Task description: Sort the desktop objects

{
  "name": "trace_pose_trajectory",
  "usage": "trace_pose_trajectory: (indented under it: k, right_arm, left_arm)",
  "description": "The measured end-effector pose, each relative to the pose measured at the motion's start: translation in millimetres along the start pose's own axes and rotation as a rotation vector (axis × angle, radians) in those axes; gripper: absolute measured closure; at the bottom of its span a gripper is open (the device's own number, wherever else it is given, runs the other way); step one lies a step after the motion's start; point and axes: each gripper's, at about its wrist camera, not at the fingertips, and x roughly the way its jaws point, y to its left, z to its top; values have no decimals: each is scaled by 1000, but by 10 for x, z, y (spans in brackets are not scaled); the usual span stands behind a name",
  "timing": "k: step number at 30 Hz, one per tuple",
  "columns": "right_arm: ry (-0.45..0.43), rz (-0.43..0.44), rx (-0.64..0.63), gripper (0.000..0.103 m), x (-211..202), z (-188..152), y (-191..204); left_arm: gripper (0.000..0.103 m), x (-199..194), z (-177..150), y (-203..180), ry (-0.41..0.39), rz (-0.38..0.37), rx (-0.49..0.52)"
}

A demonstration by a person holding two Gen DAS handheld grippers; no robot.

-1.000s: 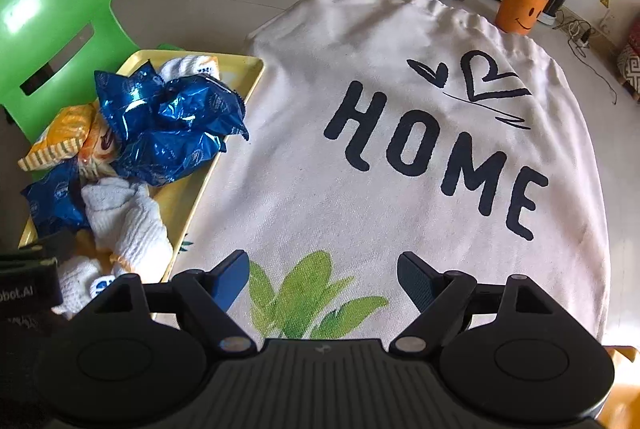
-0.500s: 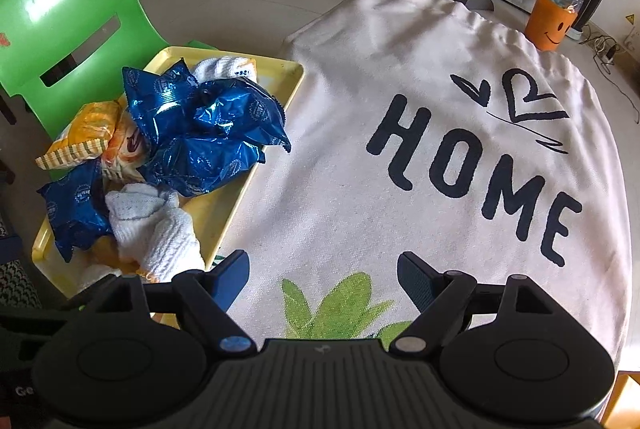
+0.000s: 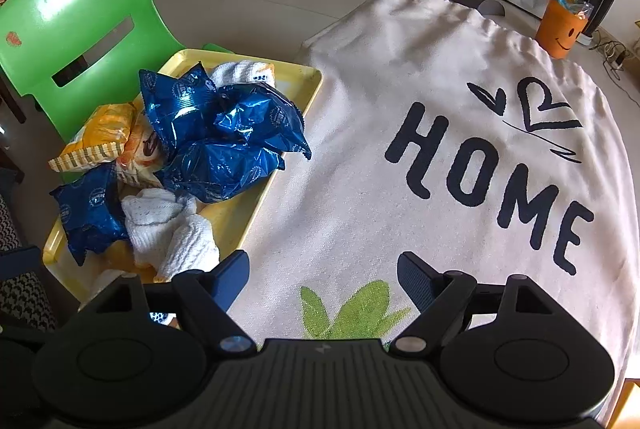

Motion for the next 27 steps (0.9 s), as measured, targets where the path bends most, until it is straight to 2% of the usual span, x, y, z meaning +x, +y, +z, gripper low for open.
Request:
trace_pose_trajectory:
  k: [27]
  right_arm:
    - [12, 15, -24, 21, 124, 10, 19]
  left_arm:
    - [0, 26, -6, -74, 8, -6, 23]
